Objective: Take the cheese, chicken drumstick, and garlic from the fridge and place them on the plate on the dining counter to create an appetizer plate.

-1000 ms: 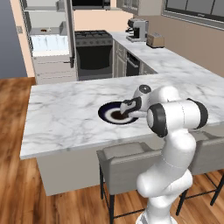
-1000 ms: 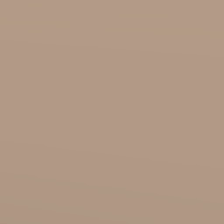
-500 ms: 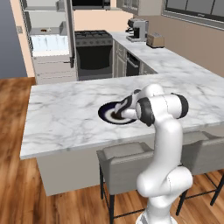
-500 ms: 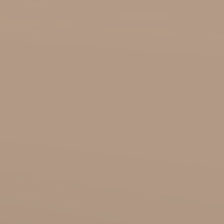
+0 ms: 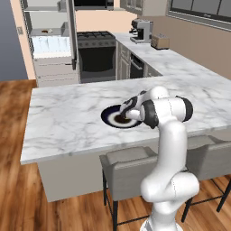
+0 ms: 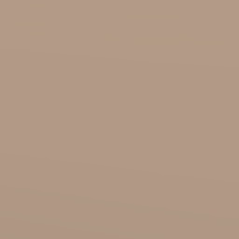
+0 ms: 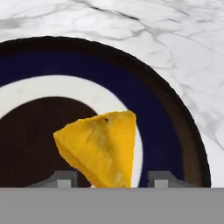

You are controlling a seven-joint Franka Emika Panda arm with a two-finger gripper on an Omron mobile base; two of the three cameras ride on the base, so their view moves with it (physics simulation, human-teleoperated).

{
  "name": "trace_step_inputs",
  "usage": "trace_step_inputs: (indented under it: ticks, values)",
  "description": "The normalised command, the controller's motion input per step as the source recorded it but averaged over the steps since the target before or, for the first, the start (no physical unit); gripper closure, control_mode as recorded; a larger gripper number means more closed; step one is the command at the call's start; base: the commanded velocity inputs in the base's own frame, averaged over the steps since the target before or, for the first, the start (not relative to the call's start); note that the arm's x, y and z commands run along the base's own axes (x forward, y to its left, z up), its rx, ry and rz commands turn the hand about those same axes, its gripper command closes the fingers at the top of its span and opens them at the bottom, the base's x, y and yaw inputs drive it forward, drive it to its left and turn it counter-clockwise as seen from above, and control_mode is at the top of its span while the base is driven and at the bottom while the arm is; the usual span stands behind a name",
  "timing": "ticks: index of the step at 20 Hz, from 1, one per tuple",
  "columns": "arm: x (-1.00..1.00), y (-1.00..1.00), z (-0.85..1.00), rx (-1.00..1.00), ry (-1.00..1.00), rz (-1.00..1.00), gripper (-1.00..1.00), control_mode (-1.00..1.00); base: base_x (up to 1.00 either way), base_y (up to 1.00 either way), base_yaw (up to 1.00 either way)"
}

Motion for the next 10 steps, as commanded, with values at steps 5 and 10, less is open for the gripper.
trace_step_inputs:
  ticks: [5, 10]
  values:
    - [-0.97, 0.05, 0.53, -0.04, -0.04, 0.0, -1.0, -1.0, 0.0, 0.0, 0.0]
    - [-1.0, 0.0, 0.9, -0.02, -0.05, 0.0, -1.0, -1.0, 0.0, 0.0, 0.0]
